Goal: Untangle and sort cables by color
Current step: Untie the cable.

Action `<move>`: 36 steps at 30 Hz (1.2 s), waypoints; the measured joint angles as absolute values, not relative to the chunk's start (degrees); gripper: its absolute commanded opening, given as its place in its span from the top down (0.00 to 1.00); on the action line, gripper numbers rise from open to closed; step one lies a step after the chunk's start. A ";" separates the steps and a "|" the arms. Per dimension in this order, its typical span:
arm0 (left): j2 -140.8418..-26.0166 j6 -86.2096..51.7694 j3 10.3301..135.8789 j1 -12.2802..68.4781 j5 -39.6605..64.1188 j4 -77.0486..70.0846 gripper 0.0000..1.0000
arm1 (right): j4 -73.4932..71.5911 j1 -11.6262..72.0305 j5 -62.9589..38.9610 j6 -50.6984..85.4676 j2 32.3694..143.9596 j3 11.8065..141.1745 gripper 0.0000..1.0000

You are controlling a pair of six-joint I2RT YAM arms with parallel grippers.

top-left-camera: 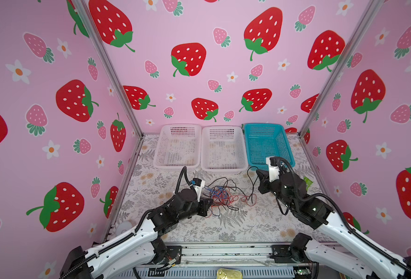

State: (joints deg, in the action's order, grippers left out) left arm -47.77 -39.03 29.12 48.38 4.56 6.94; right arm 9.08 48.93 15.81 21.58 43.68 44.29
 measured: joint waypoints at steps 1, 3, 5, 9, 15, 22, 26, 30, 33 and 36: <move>-48.18 -39.05 29.15 48.38 4.54 7.01 1.00 | 7.86 48.93 14.83 21.63 42.37 44.42 1.00; -49.36 -39.18 29.15 48.38 4.51 7.16 1.00 | 6.20 48.93 12.23 22.06 40.99 44.93 1.00; -50.57 -39.24 29.19 48.38 4.38 7.42 1.00 | 6.68 48.93 10.59 22.74 41.58 46.44 1.00; -51.81 -39.18 29.76 48.38 3.25 8.40 1.00 | 13.17 48.93 11.07 24.14 44.82 51.94 1.00; -49.98 -38.19 30.98 48.38 0.60 11.44 1.00 | 27.97 48.93 17.69 23.97 47.51 64.20 1.00; -47.42 -37.71 31.16 46.94 -4.89 17.67 1.00 | 38.39 48.88 26.85 22.81 43.66 74.30 1.00; -46.00 -37.95 31.92 44.69 -5.43 19.44 1.00 | 42.11 48.88 31.68 22.61 43.55 78.63 1.00; -45.54 -38.15 33.10 42.70 -4.40 19.77 1.00 | 45.76 48.88 35.46 22.85 43.48 78.96 1.00; -45.45 -38.13 34.17 41.78 -3.55 20.05 1.00 | 47.03 48.84 36.23 23.11 43.09 77.95 1.00; -46.17 -38.13 35.35 41.36 -2.07 20.01 1.00 | 46.70 48.84 33.95 23.09 42.52 75.16 1.00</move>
State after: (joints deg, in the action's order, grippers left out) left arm -46.17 -38.13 35.35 41.36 -2.07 20.01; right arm 46.70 48.84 33.95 23.09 42.52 75.16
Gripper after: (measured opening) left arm 0.061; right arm 0.056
